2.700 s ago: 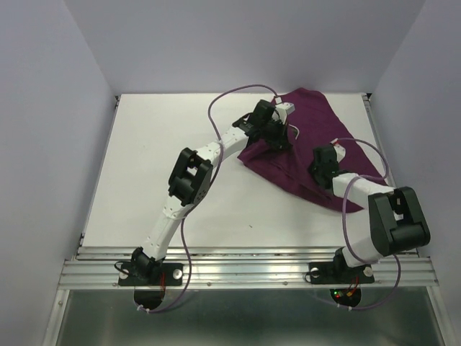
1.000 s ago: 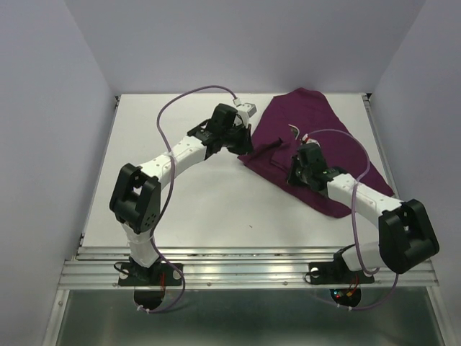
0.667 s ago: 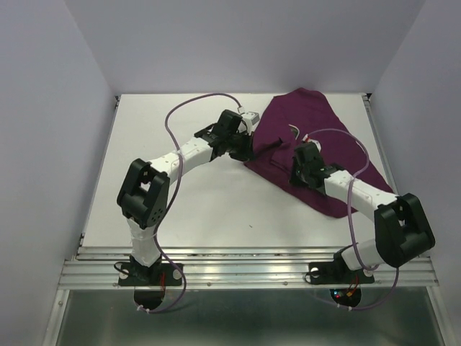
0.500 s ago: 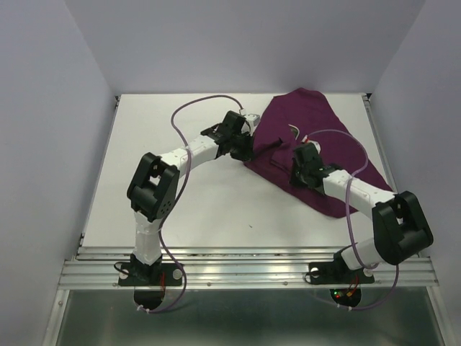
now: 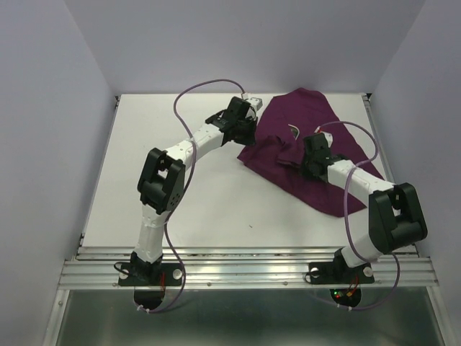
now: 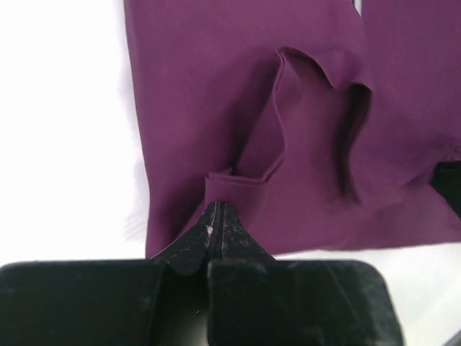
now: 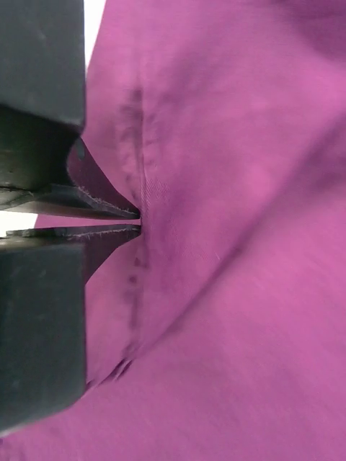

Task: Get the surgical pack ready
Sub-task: Pack the surgical kit at the center of the board.

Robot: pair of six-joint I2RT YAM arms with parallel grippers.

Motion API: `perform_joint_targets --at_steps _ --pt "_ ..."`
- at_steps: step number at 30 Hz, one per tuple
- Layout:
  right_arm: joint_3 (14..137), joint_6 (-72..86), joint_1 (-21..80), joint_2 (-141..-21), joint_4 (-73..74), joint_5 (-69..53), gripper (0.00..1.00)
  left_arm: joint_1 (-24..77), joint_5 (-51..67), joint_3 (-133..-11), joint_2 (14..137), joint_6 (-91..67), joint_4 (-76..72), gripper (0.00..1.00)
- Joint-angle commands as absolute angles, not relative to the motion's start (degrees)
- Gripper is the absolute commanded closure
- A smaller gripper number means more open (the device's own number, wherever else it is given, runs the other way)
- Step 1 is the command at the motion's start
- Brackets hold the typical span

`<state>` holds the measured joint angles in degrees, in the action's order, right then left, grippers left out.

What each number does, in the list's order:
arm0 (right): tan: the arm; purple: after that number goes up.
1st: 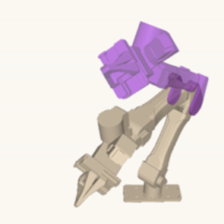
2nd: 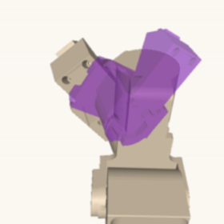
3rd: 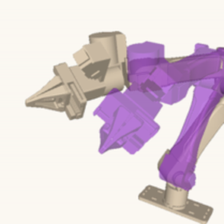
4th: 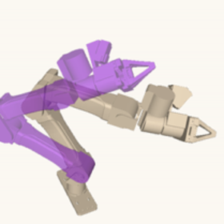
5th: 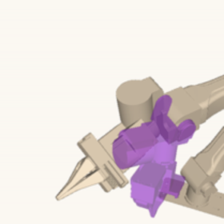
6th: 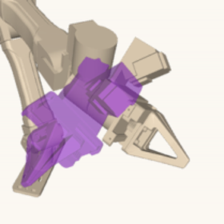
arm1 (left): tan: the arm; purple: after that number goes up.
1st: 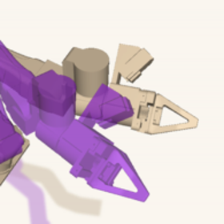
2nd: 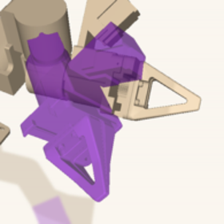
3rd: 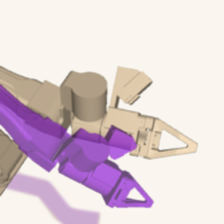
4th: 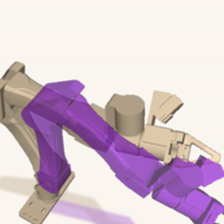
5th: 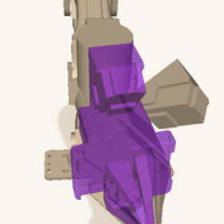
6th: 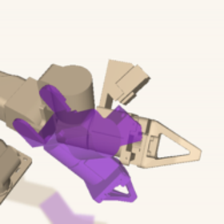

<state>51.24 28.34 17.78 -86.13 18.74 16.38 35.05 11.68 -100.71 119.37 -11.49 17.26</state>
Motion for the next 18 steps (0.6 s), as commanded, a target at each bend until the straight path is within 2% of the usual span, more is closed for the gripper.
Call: perform_joint_targets --at_steps 1,6,9,11,18 --pt "55.98 27.16 15.12 -87.8 16.61 19.25 0.89 34.19 10.02 -106.16 122.69 -10.02 19.33 1.0" --pt "57.13 27.16 14.59 -84.65 16.0 17.93 0.89 34.1 7.57 -108.81 123.31 -10.11 20.39 1.0" --pt "56.43 26.19 14.59 -81.66 14.6 13.46 0.86 34.1 4.84 -107.41 119.91 -10.89 20.57 1.0" --pt "55.11 26.45 14.59 -79.47 13.36 8.89 0.85 34.1 3.09 -103.13 116.56 -11.95 18.39 1.0" --pt "52.21 28.21 20.91 -77.16 12.31 7.03 0.85 34.1 0.96 -91.94 104.25 -14.5 16.0 1.0"
